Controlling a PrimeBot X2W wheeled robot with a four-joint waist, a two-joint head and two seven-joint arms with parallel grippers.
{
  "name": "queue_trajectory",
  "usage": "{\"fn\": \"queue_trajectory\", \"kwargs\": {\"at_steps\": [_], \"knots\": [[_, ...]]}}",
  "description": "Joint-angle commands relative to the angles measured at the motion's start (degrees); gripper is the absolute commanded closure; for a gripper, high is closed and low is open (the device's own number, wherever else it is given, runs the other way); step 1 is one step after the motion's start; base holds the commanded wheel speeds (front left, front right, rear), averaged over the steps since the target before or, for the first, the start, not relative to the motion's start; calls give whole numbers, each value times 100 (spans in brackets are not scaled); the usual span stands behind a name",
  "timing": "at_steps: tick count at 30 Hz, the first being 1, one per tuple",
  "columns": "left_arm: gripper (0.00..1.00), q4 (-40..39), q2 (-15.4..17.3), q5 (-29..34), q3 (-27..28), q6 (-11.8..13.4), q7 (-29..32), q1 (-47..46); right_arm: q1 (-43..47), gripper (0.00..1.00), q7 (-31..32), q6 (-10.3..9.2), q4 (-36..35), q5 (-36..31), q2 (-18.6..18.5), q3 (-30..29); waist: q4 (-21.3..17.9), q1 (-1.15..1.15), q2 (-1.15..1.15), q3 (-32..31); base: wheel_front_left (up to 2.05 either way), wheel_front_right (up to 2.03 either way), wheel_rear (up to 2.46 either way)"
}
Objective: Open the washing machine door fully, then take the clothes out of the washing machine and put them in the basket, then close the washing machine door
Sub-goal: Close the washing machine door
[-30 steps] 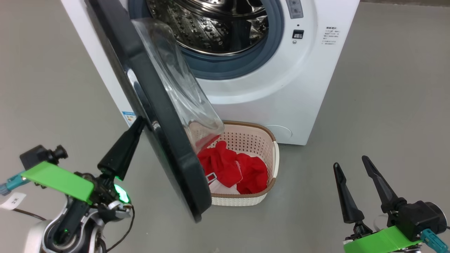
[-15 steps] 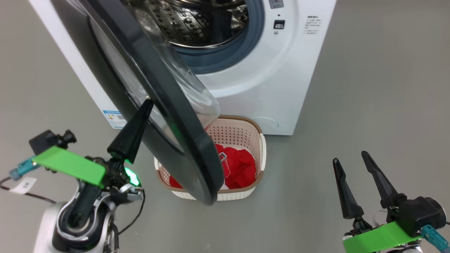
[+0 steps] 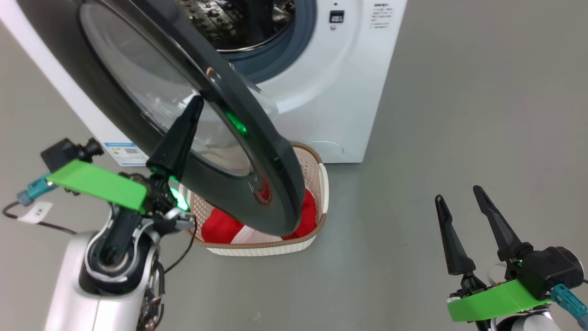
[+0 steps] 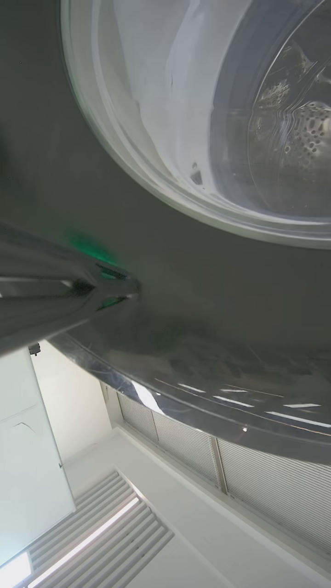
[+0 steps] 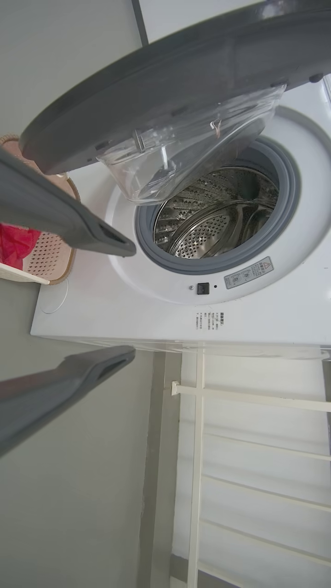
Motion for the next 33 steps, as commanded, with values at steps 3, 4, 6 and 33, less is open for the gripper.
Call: {"fn": "queue_trajectory", "kwargs": {"at_steps": [3,4,6,33], "knots": [[100,78,74,98,92,-126,-161,-372,-171,0,-35,28,-126,64,-65,107,-147,0,0,54,0,0,0],[100,136,74,101,79,-146,-195,-415,-174,0,-35,28,-128,67,-65,113,-173,0,0,61,0,0,0],[100,191,74,106,61,-163,-226,-458,-175,0,-35,28,-129,70,-65,117,-199,0,0,70,0,0,0],[100,1670,74,-519,-649,-601,-1082,-2234,-394,0,-35,28,-202,-22,-65,134,-550,0,0,691,0,0,0]]}}
